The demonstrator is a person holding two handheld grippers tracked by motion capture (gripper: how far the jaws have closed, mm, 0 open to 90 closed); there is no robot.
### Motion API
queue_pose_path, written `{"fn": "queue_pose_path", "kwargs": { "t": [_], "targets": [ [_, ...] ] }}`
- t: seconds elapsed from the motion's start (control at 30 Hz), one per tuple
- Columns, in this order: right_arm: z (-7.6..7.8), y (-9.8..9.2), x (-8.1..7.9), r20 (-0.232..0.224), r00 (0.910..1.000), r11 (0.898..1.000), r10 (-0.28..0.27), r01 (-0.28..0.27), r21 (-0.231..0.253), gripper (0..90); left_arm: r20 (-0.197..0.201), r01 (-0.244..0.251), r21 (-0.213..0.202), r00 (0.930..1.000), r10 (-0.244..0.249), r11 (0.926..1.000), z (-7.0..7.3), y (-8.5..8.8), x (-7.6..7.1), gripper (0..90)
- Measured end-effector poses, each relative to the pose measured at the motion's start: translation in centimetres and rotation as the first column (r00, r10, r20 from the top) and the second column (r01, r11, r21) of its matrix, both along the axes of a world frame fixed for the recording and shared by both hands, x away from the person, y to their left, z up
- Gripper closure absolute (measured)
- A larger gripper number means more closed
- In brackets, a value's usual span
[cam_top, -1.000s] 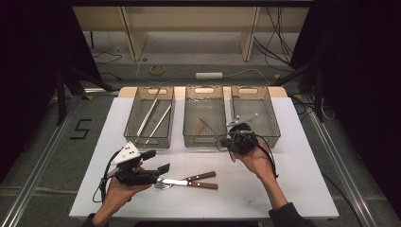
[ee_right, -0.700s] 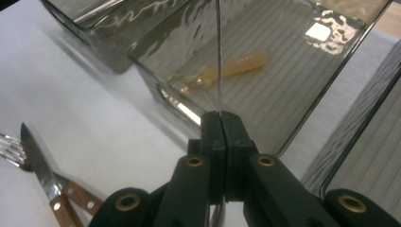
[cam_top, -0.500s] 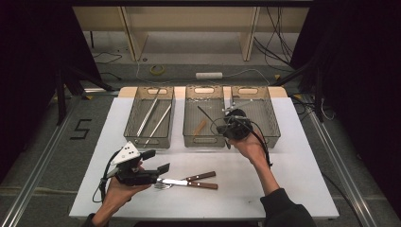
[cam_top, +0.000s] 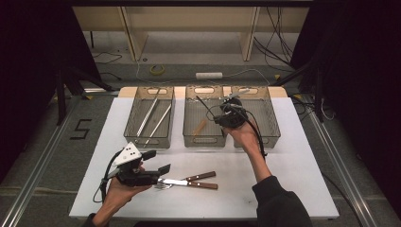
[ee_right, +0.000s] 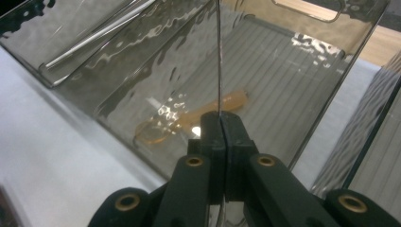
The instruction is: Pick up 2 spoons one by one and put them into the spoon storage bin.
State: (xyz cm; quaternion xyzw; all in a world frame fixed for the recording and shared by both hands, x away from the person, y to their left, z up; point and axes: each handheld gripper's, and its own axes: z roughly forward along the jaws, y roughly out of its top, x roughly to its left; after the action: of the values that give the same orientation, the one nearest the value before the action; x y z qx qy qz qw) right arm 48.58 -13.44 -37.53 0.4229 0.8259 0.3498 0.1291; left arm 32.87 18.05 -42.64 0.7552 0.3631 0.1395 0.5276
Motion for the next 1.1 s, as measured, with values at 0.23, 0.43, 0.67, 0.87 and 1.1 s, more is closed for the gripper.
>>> {"fn": "queue_pose_path", "kwargs": {
  "t": [0.23, 0.43, 0.67, 0.87, 1.1],
  "targets": [
    [0.1, 0.7, 1.5, 0.0, 0.9999, 1.0, -0.016, 0.016, -0.013, 89.5, 0.01, -0.001, 0.002, 0.9999, 0.001, 1.0, 0.0, 0.0, -0.1, 21.7],
    [-0.2, 1.4, 2.5, -0.009, 0.9995, 0.999, -0.031, 0.03, -0.023, 89.5, 0.016, 0.006, 0.008, 0.9999, -0.006, 1.0, 0.0, -0.1, -0.1, 21.8],
    [-0.9, 2.1, 3.7, -0.012, 0.9993, 0.999, -0.036, 0.036, -0.039, 89.3, 0.013, 0.009, 0.015, 0.9999, -0.009, 0.9998, 0.0, -0.1, -0.1, 21.6],
    [-1.8, 2.2, 4.4, -0.035, 0.9976, 0.997, -0.06, 0.058, -0.048, 89.1, 0.013, 0.006, 0.004, 0.9999, -0.006, 1.0, 0.0, 0.0, 0.0, 21.6],
    [-2.4, 2.5, 4.6, -0.037, 0.9973, 0.996, -0.064, 0.062, -0.057, 88.9, 0.011, 0.012, 0.002, 0.9999, -0.012, 0.9999, 0.0, -0.1, 0.0, 21.7]
  ]
}}
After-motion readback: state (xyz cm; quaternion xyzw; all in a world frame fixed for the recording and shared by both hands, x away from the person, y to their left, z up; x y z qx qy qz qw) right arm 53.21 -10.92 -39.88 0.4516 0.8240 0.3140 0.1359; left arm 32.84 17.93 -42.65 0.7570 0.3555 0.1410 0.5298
